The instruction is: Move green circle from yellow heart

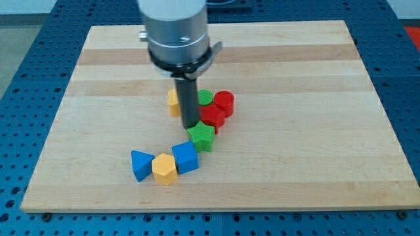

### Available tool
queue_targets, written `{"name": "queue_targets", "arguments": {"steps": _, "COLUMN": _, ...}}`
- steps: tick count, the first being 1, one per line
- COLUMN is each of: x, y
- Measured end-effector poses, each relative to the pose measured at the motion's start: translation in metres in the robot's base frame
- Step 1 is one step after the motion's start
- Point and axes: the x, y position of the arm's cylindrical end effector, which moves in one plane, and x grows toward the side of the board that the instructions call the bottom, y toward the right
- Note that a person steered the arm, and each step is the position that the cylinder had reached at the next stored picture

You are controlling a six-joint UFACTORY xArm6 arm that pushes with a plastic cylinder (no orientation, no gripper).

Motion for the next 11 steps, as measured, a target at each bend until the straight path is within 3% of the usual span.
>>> {"name": "queue_targets", "arguments": {"steps": 2, "x": -0.001, "y": 0.042}}
{"name": "queue_targets", "arguments": {"steps": 4, "x": -0.012, "y": 0.000}}
{"name": "queue_targets", "arguments": {"steps": 6, "x": -0.061, "y": -0.004}}
{"name": "queue_targets", "arguments": {"steps": 7, "x": -0.055, "y": -0.019}}
{"name": "queue_targets", "arguments": {"steps": 9, "x": -0.079, "y": -0.088}}
{"name": "queue_targets", "arguments": {"steps": 11, "x": -0.113, "y": -0.057}}
